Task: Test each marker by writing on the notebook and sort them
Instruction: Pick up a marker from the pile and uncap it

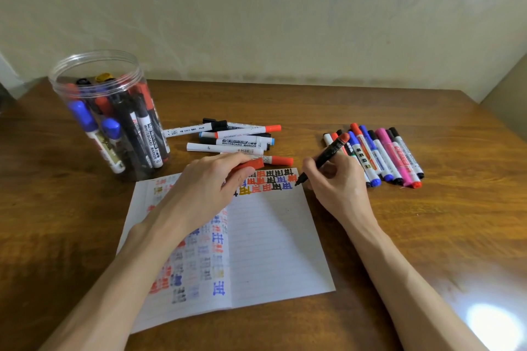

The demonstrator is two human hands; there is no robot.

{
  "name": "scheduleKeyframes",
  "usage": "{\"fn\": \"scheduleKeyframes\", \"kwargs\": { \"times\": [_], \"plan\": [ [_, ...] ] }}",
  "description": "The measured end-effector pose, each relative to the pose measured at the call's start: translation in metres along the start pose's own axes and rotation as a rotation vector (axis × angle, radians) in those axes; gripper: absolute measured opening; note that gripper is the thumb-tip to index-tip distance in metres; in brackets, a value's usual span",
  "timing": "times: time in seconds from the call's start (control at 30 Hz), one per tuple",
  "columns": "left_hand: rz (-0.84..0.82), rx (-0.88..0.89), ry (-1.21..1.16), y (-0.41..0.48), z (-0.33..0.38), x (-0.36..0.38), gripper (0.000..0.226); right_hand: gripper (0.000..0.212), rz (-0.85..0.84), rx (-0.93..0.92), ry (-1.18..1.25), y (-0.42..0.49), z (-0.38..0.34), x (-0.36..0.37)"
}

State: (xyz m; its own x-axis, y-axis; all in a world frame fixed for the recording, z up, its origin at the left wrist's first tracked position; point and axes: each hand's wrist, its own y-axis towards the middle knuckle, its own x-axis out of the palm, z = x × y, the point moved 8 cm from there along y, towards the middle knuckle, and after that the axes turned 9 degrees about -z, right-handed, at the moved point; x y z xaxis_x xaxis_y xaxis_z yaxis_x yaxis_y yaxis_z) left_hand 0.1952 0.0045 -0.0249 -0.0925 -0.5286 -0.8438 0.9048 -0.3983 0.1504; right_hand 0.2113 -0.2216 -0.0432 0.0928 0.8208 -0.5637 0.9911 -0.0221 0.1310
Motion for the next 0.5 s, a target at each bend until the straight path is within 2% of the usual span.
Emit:
{"fn": "scheduleKeyframes", "kwargs": {
  "times": [0.33, 0.5],
  "plan": [
    [-0.014, 0.02, -0.019, 0.0001, 0.0026, -0.0009, 0.053, 0.021, 0.042, 0.014, -0.094, 0.0013, 0.0043, -0.0032],
    [-0.007, 0.02, -0.024, -0.0007, 0.0035, -0.002, 0.05, 0.022, 0.048, 0.019, -0.002, 0.0014, 0.0034, -0.0054]
  ]
}}
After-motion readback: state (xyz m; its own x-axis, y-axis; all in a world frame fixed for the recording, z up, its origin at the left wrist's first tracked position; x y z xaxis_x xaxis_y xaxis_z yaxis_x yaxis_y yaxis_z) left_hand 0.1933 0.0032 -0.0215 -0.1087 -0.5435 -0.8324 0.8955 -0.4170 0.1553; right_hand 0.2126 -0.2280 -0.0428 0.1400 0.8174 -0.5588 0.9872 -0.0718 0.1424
